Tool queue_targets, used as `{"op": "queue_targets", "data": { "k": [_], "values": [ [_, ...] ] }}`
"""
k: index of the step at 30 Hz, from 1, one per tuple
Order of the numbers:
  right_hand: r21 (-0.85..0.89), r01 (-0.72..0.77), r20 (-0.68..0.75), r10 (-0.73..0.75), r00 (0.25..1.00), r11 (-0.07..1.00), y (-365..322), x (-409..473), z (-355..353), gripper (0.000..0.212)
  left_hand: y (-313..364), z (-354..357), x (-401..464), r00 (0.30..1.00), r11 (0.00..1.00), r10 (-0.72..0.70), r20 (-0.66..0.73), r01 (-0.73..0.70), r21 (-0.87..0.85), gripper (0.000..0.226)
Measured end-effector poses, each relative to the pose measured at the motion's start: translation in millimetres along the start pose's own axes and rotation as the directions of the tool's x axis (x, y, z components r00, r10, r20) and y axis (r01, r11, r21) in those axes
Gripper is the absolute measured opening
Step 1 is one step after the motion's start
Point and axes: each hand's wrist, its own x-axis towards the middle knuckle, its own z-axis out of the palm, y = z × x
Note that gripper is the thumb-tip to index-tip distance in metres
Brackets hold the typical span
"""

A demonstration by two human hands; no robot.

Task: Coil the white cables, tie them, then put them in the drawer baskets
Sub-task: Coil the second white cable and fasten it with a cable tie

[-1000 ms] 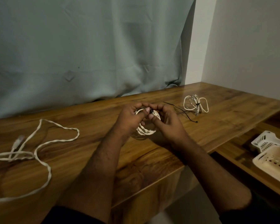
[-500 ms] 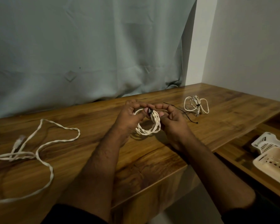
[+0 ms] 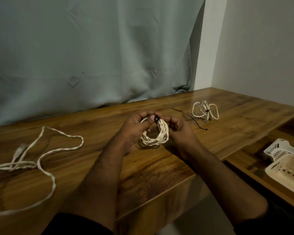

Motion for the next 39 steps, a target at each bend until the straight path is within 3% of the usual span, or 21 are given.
{"op": "queue_targets", "data": {
  "k": [4,7,10,19,24,27,33,35,37,39],
  "values": [
    [-0.200,0.042,-0.073,-0.058,0.996,0.979,-1,-5,6,0.010,4,0,-3,0.999,0.998,-0.037,0.021,0.038,-0.050,0.020],
    [-0.501,0.085,-0.109,-0.160,0.981,0.861,-2,-5,7,0.010,3,-1,-4,0.999,0.998,-0.037,0.035,0.039,-0.044,0.032],
    [-0.639,0.094,-0.124,-0.223,0.967,0.764,-6,-6,7,0.008,4,0,-4,0.997,0.999,-0.034,0.064,0.034,-0.002,0.041],
    [-0.622,0.172,-0.132,-0.319,0.939,0.764,-11,-8,10,0.018,8,-2,-6,0.998,0.997,-0.014,0.056,0.018,-0.076,0.041],
    [-0.447,0.183,-0.145,-0.273,0.951,0.876,-8,-9,11,0.009,9,-2,-6,0.999,0.989,-0.022,0.040,0.028,-0.142,0.027],
    [-0.228,0.154,-0.159,-0.193,0.968,0.961,-11,-11,15,0.010,8,-1,-5,0.999,0.985,-0.019,0.030,0.024,-0.171,0.023],
    [-0.073,0.079,-0.181,-0.091,0.979,0.994,-17,-12,13,0.014,5,0,-2,0.999,0.984,-0.011,0.031,0.016,-0.179,0.022],
    [-0.206,0.051,-0.230,-0.099,0.968,0.977,-10,-8,9,0.007,5,0,-1,1.000,0.988,-0.018,-0.004,0.017,-0.155,0.023],
    [-0.495,0.084,-0.283,-0.252,0.926,0.865,-9,-6,5,0.010,4,0,1,0.997,0.994,-0.030,-0.069,0.022,-0.107,0.019],
    [-0.621,0.166,-0.248,-0.393,0.886,0.766,-14,-7,4,0.015,-1,-1,5,0.991,0.999,-0.035,-0.126,0.032,-0.027,0.014]
  ]
}}
